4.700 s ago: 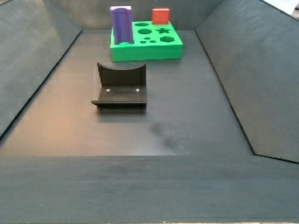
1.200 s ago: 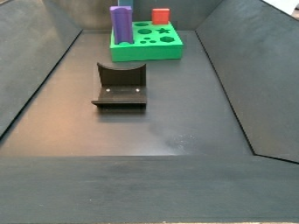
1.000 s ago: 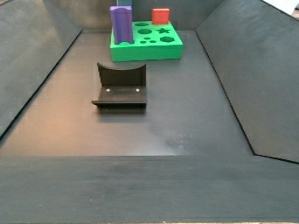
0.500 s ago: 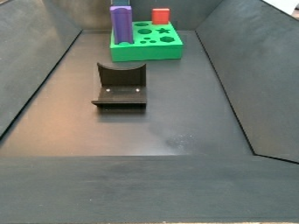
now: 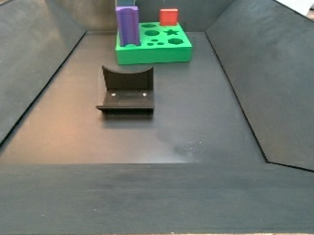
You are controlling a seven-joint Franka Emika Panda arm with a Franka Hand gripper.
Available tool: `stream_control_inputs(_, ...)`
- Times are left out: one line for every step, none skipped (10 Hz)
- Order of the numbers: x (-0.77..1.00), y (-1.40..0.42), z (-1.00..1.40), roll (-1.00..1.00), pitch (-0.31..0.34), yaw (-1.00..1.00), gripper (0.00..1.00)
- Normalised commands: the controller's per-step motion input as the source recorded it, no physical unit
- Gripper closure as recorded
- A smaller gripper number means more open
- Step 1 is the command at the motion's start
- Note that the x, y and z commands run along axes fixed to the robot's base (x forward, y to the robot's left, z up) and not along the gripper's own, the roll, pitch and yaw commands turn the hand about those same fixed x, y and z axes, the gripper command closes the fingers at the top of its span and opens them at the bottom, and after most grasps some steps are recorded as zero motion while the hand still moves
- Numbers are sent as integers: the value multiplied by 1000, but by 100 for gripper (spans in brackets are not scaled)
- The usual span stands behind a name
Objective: Pick up the rectangle object. Move up. Move to above the board. Insert the rectangle object.
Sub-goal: Insert the rectangle object.
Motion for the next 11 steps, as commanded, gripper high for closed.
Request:
stream_control_inputs(-69,-57,0,80,0,0,100)
stream_control_inputs(-103,-46,0,60,0,0,100)
stream_control_inputs(-183,-34,0,96,0,0,100)
stream_control_inputs(-117,-31,0,44,0,-29,100)
stream_control_inputs(-163,0,-17,76,0,-69,100)
stream_control_inputs(-114,0,-49,79,0,-100,100)
stream_control_inputs(-100,-57,-51,77,0,-126,100)
stream_control_inputs(-60,-63,-69,61,0,-151,100)
stream_control_inputs(-14,-117,-40,13,0,-214,100)
stream_control_inputs(0,-123,0,6,0,-143,100)
stream_control_inputs(137,-114,0,31,0,0,100)
